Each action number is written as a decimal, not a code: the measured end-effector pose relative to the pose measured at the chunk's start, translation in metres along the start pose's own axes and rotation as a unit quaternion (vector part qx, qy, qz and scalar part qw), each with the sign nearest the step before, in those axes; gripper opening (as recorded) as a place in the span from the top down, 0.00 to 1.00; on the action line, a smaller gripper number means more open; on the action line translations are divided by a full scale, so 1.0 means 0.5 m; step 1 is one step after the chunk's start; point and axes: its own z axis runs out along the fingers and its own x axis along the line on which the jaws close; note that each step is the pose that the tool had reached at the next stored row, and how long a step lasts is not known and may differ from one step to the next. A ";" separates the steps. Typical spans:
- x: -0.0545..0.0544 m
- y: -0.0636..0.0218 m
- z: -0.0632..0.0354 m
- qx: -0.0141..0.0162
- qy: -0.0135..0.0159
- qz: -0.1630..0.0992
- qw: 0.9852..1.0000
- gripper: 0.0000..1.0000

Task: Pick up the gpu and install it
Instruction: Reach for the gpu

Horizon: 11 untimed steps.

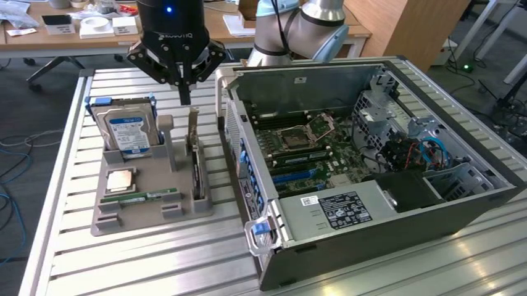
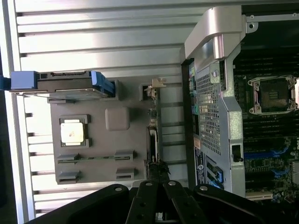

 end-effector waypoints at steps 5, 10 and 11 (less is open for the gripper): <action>0.000 -0.004 0.000 0.000 0.000 0.000 1.000 0.89; 0.000 -0.016 -0.001 0.000 0.000 0.000 1.000 0.89; 0.000 -0.019 -0.001 0.000 0.000 0.000 1.000 0.89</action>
